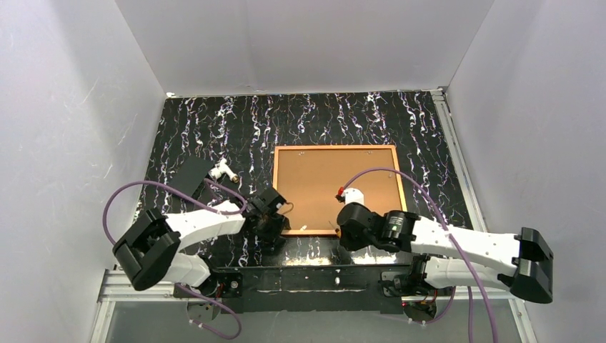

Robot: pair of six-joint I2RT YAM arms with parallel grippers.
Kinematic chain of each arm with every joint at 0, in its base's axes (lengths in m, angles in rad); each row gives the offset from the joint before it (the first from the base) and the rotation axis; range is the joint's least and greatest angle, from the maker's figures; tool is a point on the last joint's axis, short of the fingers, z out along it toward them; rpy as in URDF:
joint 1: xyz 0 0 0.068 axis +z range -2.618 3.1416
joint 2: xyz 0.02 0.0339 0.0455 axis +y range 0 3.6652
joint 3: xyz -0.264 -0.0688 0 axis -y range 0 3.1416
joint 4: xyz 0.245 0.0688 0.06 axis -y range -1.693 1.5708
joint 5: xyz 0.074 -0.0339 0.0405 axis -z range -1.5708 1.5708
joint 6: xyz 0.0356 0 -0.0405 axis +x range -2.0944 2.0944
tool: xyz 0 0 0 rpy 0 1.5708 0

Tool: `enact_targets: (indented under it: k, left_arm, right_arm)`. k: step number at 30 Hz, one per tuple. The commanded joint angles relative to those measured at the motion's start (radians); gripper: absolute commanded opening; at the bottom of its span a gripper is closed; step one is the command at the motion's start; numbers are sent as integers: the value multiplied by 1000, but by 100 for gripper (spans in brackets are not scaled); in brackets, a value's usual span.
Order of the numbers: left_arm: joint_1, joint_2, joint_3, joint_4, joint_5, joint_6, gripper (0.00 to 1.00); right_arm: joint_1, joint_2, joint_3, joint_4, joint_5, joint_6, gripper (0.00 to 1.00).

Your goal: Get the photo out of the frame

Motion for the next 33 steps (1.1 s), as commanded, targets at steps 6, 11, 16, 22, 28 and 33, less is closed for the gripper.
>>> enact_targets:
  k: [6, 11, 16, 22, 28, 33]
  left_arm:
    - [309, 225, 79, -257, -5, 684, 23]
    - [415, 266, 170, -286, 36, 947, 0]
    - [504, 351, 260, -266, 201, 1119, 0]
    - [541, 408, 266, -145, 292, 1135, 0]
    - [560, 472, 294, -130, 333, 1121, 0]
    - [561, 475, 298, -137, 335, 1130, 0]
  right_arm:
    - [-3, 172, 77, 101, -89, -65, 1]
    - [-3, 268, 182, 95, -96, -122, 1]
    - [-3, 333, 272, 102, -89, -172, 1]
    - [-6, 453, 347, 135, -113, -227, 1]
    - [-19, 595, 419, 145, -131, -274, 1]
    - [-18, 621, 420, 166, -163, -319, 1]
